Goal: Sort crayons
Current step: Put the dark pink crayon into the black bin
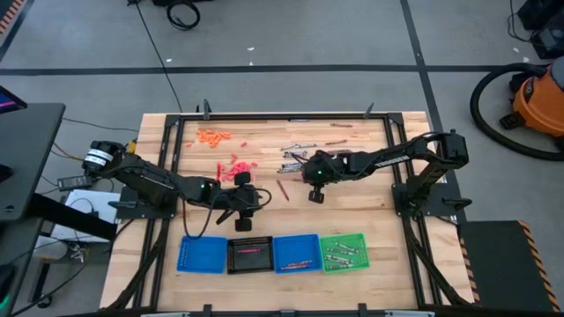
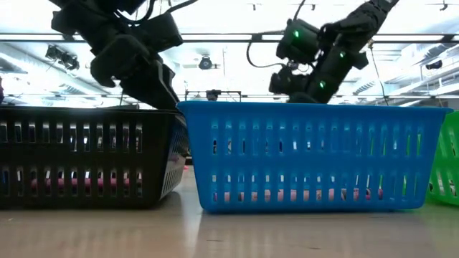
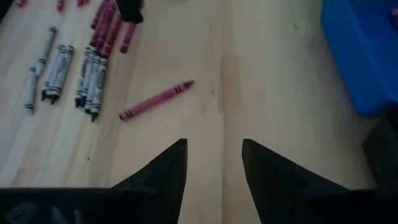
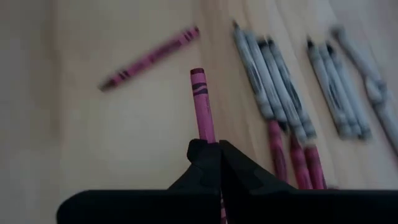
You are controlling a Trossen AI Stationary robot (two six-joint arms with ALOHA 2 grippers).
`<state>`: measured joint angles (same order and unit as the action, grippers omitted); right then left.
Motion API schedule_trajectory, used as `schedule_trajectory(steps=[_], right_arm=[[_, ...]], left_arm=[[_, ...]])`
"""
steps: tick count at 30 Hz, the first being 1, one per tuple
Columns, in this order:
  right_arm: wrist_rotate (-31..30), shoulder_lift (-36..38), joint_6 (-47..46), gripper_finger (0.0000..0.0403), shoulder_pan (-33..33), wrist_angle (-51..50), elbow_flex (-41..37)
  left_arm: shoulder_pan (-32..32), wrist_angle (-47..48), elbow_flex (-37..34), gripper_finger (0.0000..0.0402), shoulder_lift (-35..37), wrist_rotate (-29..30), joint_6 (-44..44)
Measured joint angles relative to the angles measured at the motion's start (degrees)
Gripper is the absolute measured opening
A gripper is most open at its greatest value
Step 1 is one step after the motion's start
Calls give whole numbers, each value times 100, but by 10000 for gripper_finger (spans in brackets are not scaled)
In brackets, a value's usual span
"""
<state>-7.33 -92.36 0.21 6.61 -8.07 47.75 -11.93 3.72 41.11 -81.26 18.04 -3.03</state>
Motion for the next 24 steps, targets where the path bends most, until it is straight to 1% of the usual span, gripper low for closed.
schedule_trajectory(steps=[4,9,17,24], right_arm=[[2,1,0,5,-290,83,295],[15,11,0,6,-610,454,545],[15,11,-15,8,-958,720,703],[13,14,-51,9,-1120,963,738]], left_arm=[[92,-66,2,165,-17,-26,121],[127,-306,2,165,-17,-35,129],[127,-683,2,165,-17,61,118],[127,-1069,2,165,-17,170,116]])
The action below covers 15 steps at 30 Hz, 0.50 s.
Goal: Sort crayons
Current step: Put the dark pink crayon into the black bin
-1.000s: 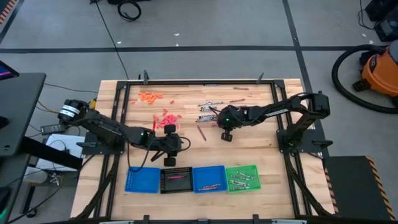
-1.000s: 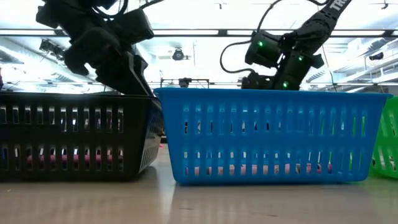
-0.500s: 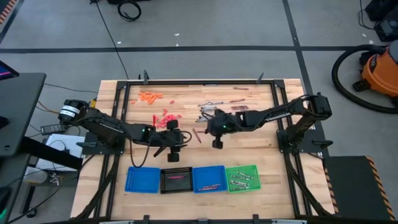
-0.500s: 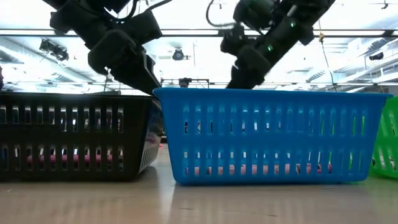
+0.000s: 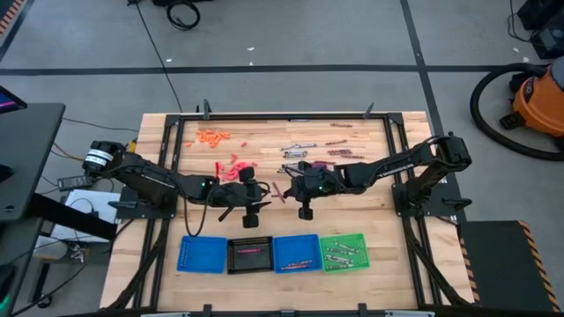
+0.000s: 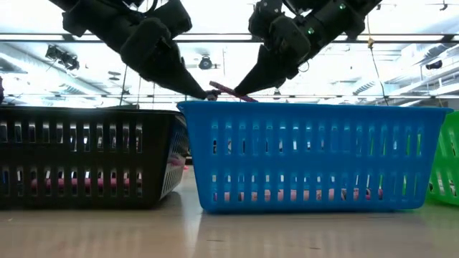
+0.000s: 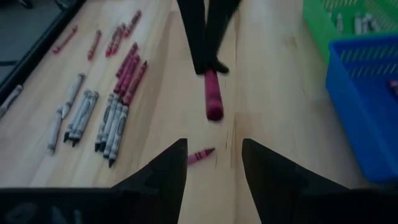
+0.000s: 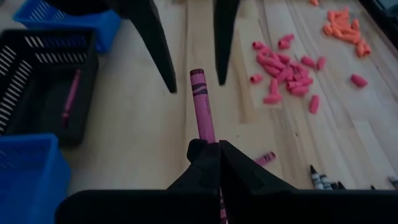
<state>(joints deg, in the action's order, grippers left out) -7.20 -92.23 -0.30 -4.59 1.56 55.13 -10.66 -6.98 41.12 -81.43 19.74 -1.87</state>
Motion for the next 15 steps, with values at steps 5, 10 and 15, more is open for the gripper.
schedule_trajectory(steps=[5,10,15], right_arm=[[0,2,-10,9,-47,242,0],[-2,4,-10,9,-51,311,2],[-1,4,-10,9,-62,312,2]], left_arm=[[0,-358,0,165,1,3,13],[0,-716,0,164,0,4,15],[0,-785,0,146,2,18,107]])
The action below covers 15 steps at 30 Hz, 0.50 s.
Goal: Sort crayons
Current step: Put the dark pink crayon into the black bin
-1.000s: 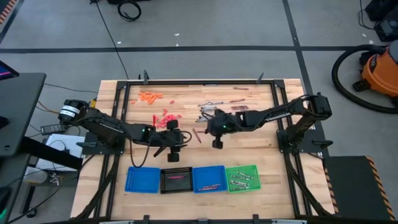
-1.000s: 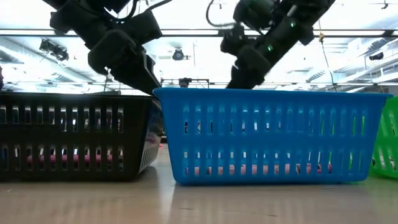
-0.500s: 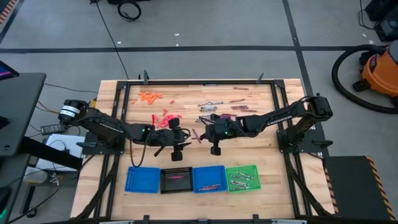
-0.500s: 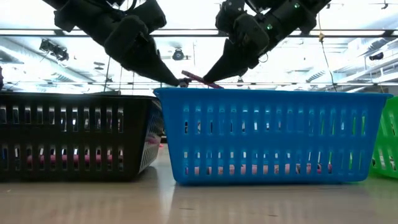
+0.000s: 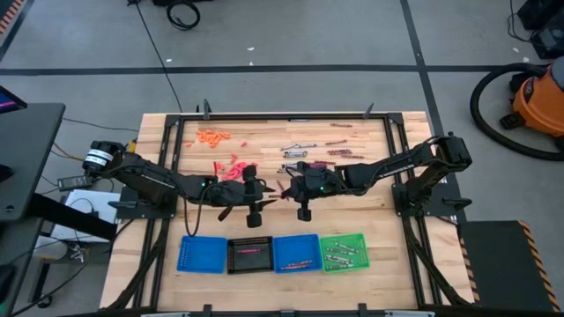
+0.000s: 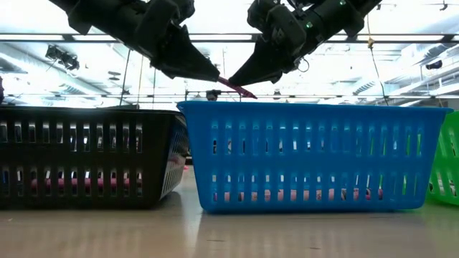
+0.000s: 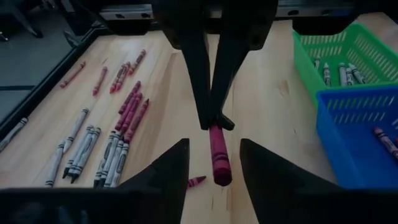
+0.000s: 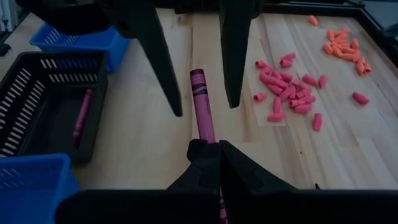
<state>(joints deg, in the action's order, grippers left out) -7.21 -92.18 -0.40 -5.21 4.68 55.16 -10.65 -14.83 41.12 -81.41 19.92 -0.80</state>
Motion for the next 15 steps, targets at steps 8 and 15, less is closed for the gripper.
schedule_trajectory(steps=[8,15], right_arm=[[65,2,0,9,4,79,0],[-41,2,-4,22,2,245,0]], left_arm=[[116,2,0,66,0,-70,15],[122,10,0,26,0,-115,15]])
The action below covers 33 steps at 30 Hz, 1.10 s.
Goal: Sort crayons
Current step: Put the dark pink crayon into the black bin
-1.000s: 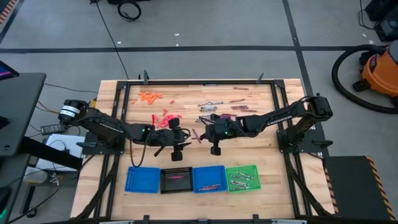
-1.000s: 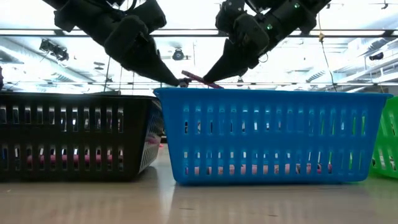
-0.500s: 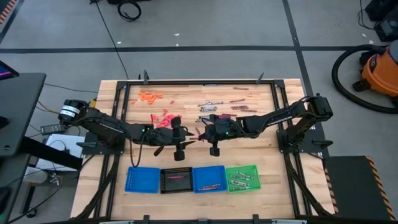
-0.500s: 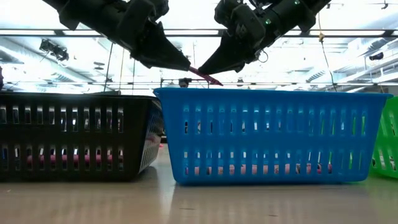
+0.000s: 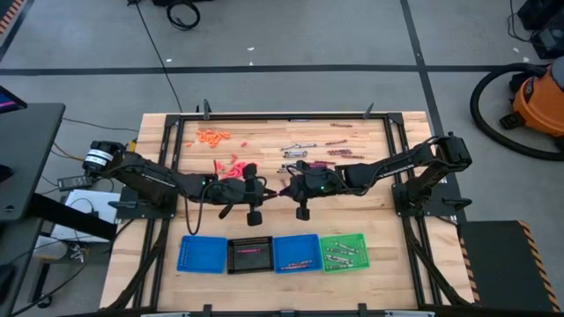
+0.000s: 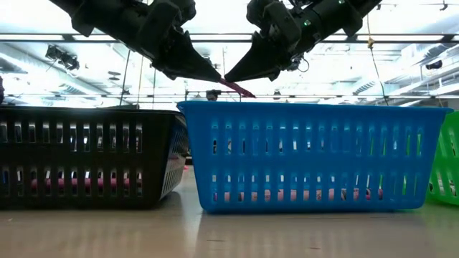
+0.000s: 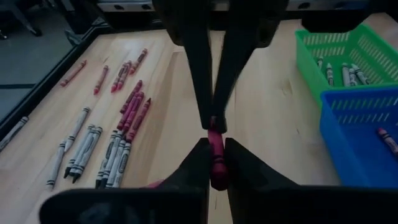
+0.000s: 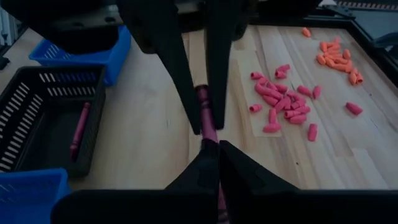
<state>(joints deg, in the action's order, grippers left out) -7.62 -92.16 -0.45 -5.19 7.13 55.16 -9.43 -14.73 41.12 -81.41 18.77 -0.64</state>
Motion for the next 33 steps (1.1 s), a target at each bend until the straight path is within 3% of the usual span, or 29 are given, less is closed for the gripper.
schedule_trajectory(steps=[5,15,18,27,33], right_arm=[[-4,57,3,44,-2,-19,1],[-256,223,-184,53,17,-1031,2],[-445,223,-304,52,95,-1372,2],[-767,87,-1129,63,422,-1449,-191],[-1176,-271,-1188,89,389,-1104,-308]], left_arm=[[-2,262,0,34,6,-99,-119],[-172,1627,7,39,840,-2079,-1515],[-494,2087,9,39,918,-2251,-1988],[-1778,2293,0,40,720,-1036,-3117],[-2401,2318,12,40,513,-83,-3266]])
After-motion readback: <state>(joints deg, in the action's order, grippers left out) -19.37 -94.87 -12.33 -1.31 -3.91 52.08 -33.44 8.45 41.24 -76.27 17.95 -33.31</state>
